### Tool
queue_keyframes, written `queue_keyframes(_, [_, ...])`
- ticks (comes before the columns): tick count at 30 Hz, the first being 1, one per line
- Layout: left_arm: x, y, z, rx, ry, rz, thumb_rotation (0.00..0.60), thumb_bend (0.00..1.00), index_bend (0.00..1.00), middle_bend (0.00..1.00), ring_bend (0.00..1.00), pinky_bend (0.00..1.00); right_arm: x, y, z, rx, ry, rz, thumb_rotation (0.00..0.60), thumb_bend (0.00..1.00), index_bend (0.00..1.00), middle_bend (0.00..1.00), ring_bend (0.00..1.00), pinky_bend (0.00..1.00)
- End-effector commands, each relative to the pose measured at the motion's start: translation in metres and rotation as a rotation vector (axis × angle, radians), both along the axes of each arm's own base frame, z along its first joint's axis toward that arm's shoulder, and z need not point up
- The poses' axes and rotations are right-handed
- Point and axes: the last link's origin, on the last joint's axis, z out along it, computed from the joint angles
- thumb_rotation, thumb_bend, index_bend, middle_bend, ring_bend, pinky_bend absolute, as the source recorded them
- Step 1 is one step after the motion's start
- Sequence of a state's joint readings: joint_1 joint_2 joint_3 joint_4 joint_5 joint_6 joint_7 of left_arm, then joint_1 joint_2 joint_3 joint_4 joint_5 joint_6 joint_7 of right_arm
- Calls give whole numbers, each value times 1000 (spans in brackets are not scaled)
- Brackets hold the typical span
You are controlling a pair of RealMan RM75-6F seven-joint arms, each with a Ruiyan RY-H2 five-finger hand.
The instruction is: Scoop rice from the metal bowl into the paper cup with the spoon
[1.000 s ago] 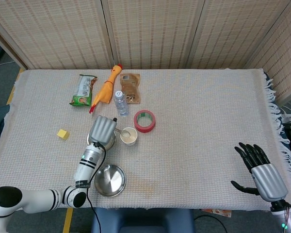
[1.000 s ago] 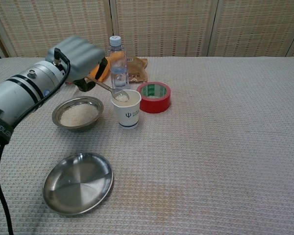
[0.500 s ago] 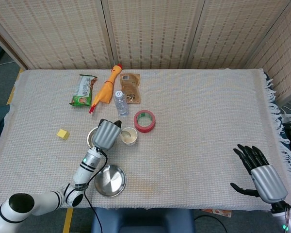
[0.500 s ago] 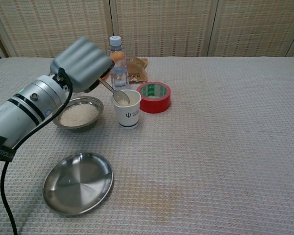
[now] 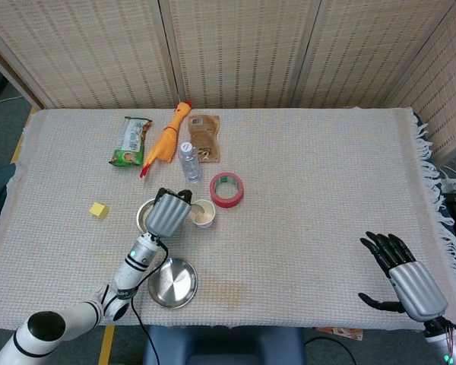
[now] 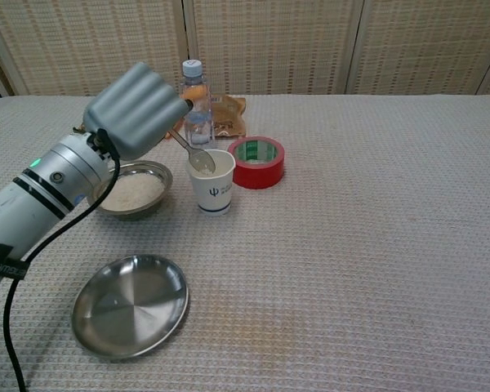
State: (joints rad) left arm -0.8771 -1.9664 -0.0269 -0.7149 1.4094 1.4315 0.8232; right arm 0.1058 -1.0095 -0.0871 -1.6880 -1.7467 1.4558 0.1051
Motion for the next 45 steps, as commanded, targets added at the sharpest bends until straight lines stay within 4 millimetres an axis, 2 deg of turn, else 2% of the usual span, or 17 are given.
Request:
queue_keyframes(1, [0,-3,2,27,-45,-41,600,400,761,1000,1000,1000,0,0,0,-4,1,1,460,114,0,0,0,0])
queue_keyframes(13, [-3,-4,8,66,-93,-131,600,411,758,1000,1000,1000,1,2,0,-5,1,5,460,114,0,0,0,0])
queue_keyframes(18, [-11,-4,2,39,-73,-115,600,412,759,1000,1000,1000,2,5,3,-18,-5,12,459,114,0,0,0,0])
queue_keyframes(25, [-12,-1,0,35,-101,-94,600,412,759,1000,1000,1000,1,4,3,-16,-3,9,459,114,0,0,0,0])
queue_keyframes(33, [-7,-3,10,7,-227,-78,600,412,759,1000,1000,1000,0,0,2,-11,2,-1,460,114,0,0,0,0])
queue_keyframes(39, [-16,-19,35,-55,-299,17,600,411,758,1000,1000,1000,1,0,2,-20,2,4,460,114,0,0,0,0])
queue_keyframes(45, [-47,-47,79,-116,-325,221,600,410,758,1000,1000,1000,1,1,2,-22,2,5,459,114,0,0,0,0])
